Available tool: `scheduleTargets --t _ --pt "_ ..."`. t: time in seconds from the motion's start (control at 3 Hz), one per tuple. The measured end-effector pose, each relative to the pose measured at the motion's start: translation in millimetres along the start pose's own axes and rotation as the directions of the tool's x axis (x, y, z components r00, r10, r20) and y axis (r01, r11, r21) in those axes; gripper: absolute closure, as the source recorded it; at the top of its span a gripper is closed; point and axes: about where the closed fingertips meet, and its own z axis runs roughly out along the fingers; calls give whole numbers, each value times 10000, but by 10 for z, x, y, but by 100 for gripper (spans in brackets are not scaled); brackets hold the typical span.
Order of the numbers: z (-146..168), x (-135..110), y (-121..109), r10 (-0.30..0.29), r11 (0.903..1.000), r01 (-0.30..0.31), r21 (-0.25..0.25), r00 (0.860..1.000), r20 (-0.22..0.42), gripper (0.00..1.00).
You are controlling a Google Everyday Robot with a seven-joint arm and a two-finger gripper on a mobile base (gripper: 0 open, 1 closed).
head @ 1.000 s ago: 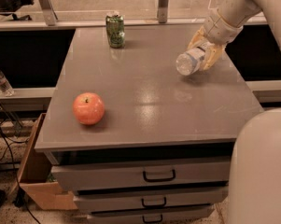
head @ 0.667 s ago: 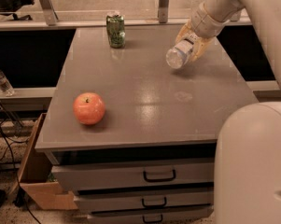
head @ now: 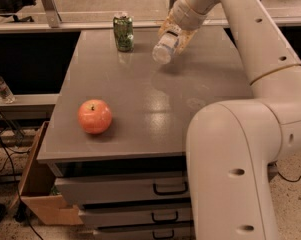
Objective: Move blue plastic bottle near green can
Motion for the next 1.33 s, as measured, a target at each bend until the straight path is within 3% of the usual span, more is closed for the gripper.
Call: scheduleTargets --t 0.33,0.67,1.33 --pt "199 -215 -328 -930 9954 914 279 9937 620 100" --pt "380 -389 -476 -1358 9907 1342 223 9844 1115 100" --pt "632 -560 -604 -1343 9909 1335 163 9768 1667 60"
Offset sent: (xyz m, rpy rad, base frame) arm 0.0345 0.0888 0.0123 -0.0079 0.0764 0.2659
